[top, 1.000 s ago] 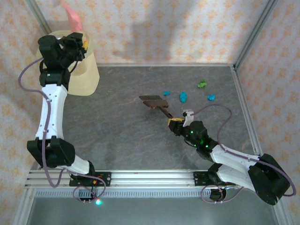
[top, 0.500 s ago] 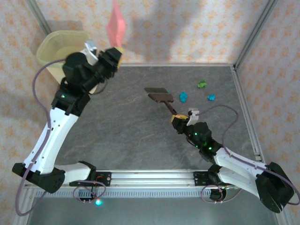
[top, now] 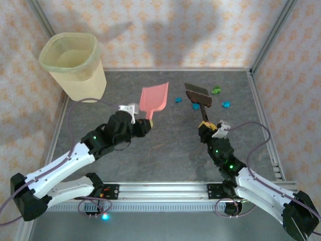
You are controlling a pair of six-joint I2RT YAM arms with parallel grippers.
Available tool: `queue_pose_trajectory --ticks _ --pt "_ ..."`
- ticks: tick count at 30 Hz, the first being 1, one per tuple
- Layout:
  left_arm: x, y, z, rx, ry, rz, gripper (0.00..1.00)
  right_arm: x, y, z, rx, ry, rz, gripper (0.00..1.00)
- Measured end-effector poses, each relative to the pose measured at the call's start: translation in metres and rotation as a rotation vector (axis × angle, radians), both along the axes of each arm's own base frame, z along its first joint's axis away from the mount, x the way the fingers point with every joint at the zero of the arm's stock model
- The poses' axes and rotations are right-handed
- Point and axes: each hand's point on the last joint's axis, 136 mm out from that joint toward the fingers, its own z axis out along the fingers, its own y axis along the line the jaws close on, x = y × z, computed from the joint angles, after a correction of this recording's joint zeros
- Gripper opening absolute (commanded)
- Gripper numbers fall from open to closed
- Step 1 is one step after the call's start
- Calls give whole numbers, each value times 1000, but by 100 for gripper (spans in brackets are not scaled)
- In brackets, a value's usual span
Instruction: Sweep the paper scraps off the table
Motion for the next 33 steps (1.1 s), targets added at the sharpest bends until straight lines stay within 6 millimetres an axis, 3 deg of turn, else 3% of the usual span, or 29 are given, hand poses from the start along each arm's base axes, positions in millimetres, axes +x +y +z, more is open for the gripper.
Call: queue_pose_trajectory --ticks 6,13,17,21,28,33 --pt "-3 17 -52 156 77 34 0 1 -12 -6 5 13 -59 0" --pt "-10 6 -135 455 207 -31 0 1 -15 -8 14 19 -77 0" --pt "-16 -6 -163 597 230 -97 0 2 -20 -15 4 49 -109 0" --pt "-12 -16 -177 658 242 -132 0 7 -25 -15 -43 139 -159 0" --pt "-8 -29 -180 688 234 -168 0 30 -18 46 -42 218 -197 0" --pt "-6 -31 -184 700 238 -175 0 55 -4 75 -70 335 -152 0"
